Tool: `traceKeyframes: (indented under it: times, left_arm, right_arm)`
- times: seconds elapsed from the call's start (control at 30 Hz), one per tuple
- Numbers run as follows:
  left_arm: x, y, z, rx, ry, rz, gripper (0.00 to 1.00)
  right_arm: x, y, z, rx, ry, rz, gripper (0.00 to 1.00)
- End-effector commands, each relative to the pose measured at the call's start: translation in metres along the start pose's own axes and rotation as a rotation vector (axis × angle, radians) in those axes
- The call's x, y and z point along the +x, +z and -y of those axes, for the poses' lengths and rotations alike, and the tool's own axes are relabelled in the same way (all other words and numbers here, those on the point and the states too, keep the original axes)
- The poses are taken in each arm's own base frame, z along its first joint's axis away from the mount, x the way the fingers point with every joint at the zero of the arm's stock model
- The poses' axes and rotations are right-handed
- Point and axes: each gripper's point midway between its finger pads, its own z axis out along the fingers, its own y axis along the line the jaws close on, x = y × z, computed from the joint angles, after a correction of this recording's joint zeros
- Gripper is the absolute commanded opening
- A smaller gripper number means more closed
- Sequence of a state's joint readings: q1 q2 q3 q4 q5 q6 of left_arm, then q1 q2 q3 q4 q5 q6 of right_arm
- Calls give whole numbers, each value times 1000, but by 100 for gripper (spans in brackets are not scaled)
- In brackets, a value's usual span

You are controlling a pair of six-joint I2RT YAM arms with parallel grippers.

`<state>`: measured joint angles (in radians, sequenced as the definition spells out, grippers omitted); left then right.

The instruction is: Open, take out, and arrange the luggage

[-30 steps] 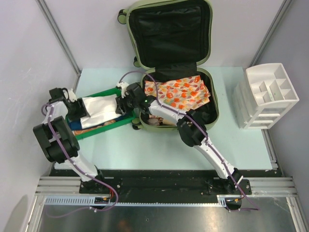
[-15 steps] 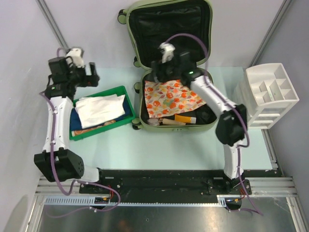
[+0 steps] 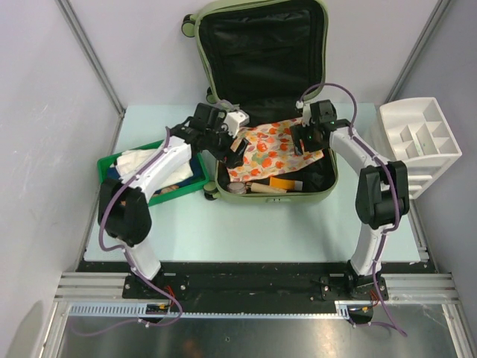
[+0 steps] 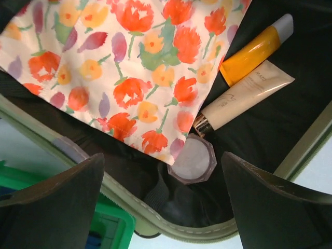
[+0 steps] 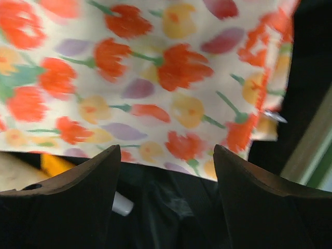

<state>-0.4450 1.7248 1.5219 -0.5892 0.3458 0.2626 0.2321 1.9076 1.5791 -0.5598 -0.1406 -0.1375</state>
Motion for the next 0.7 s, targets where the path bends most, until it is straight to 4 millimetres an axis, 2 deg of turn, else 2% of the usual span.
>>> traceKeyframes:
  times: [0.0, 0.13, 0.37, 0.53, 0.67]
  left_arm:
    - [-33, -5, -5, 8, 55, 74, 98]
    - [-34, 0, -9, -7, 35, 67, 98]
    - [-32, -1, -13, -36, 15, 58, 98]
    - [-33, -1, -13, -34, 6, 60, 99]
    - [-36, -1, -14, -37, 5, 65, 100]
  right_arm:
    - [-21, -32, 39, 343, -1, 79, 75]
    - [-11, -37, 46, 411, 102, 64, 76]
    - [2, -50, 36, 408, 338, 38, 81]
    - [23, -42, 31, 413, 460, -13, 85]
    - [30, -26, 26, 423, 512, -29, 88]
